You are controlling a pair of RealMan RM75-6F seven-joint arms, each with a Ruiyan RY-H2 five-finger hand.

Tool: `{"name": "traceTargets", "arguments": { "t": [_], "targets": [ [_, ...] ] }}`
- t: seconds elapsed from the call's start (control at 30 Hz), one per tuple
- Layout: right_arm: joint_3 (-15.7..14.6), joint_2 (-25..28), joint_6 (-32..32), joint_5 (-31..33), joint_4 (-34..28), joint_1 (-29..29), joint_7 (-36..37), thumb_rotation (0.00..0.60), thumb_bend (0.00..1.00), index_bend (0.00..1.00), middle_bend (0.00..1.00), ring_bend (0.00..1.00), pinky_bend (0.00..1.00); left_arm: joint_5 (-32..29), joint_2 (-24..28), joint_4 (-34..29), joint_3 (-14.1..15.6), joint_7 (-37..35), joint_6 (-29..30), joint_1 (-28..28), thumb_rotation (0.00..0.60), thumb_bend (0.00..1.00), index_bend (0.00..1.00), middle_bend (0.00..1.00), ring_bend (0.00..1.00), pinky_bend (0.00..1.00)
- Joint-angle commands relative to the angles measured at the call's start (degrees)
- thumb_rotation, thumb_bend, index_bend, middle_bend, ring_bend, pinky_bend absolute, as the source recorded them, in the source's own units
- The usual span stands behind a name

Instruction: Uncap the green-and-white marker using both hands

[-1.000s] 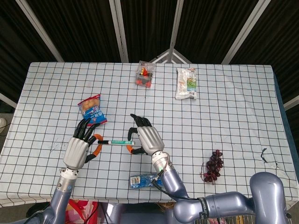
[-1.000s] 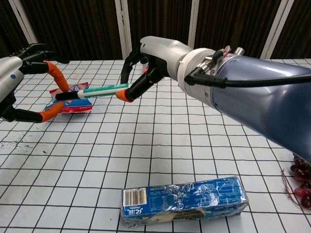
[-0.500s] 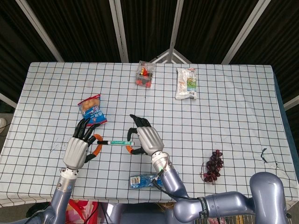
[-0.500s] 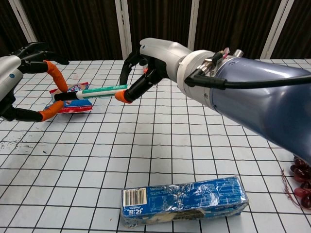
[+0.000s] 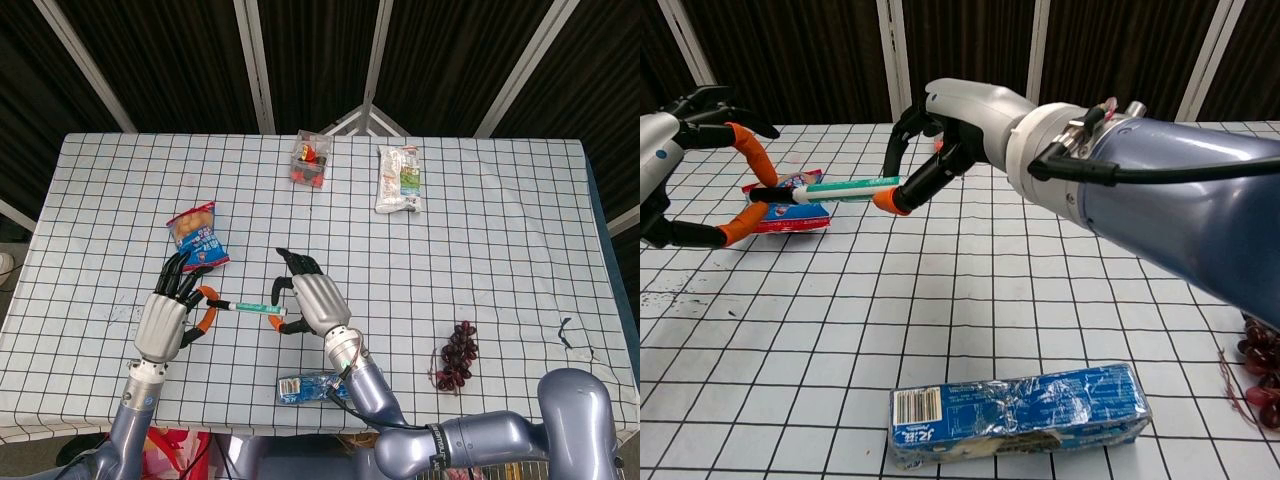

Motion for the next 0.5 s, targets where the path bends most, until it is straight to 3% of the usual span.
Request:
{"name": "traceTargets", "arguments": {
  "t": [0.03, 0.5],
  "targets": [
    [0.0, 0.2, 0.0, -0.2, -0.1, -0.1, 0.3, 0.600, 0.50, 0.86, 0.02, 0.05, 0.00, -0.1, -0.1, 0.1, 0.0, -0.5, 0.3, 0.1, 0.600, 0.53, 0.54, 0.23, 0.00, 0.00],
    [0.2, 1.5, 0.7, 0.2, 1.5, -1.7, 2.4, 0.600, 0.50, 0.86, 0.02, 0.05, 0.00, -1.0, 0.8, 1.3, 0.4, -3.3, 2.9, 2.2, 0.600, 0.53, 0.55, 0.23, 0.00, 0.00]
  ]
}}
